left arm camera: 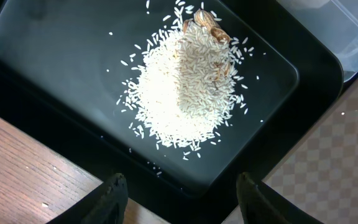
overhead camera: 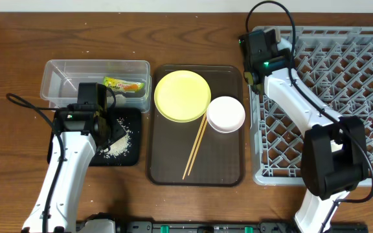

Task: Sort waste into correct bins and load items into the dishwasher rack
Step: 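Carry the blue bowl right and place it in the dish rack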

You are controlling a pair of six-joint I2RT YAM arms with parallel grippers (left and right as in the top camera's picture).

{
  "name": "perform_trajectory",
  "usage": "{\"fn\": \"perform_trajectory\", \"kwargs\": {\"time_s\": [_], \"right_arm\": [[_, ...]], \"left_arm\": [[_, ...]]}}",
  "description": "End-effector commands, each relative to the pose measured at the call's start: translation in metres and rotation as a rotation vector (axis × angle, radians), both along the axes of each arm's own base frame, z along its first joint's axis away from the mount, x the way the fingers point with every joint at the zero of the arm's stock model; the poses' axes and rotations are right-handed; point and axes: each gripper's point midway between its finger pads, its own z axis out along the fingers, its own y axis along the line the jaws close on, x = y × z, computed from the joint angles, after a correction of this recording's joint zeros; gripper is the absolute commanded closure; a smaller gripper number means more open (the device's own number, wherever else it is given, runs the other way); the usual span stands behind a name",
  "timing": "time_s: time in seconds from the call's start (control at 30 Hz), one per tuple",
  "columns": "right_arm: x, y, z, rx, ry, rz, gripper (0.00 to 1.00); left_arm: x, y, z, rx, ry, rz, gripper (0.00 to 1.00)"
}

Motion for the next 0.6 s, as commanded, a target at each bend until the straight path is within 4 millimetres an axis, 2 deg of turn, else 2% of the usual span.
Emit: {"fn": "perform_trajectory", "kwargs": {"time_s": [0.0,0.13,0.33,0.47,0.57], "right_arm": [[-0.009,0.019,-0.021,0.098,0.015,-0.004,0.72],[-0.016,0.027,-0.015,0.111,0.021,0.006,0.48],[-0.022,0.041,0.028,0.193,-0.057,0.056,0.35],[-0.029,0.072,0.056,0.412,-0.079,0.183,0.32],[-0.040,0.115,0.062,0.639,-0.021,0.339,0.32]], "left_arm": [[-0.001,0.005,0.002,0.017,-0.007,0.018,0.41],[-0.001,0.005,0.002,0.017,-0.006,0.018,0.40],[-0.003,0.005,0.002,0.017,0.001,0.018,0.41],[-0.003,0.005,0.001,0.017,0.004,0.018,0.40],[-0.003,0.005,0.001,0.017,0.004,0.018,0.40]]}}
